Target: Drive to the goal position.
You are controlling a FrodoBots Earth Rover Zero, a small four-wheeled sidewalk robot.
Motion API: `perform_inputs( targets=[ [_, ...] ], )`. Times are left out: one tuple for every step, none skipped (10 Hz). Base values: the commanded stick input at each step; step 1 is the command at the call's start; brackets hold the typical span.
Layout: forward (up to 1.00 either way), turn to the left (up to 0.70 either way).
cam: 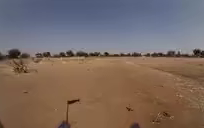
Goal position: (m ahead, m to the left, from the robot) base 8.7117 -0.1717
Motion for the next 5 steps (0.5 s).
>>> perform_inputs(
  targets=[
    [0.5, 0.0],
    [0.5, 0.0],
    [0.5, 0.0],
    [0.5, 0.0],
    [0.5, 0.0]
  ],
)
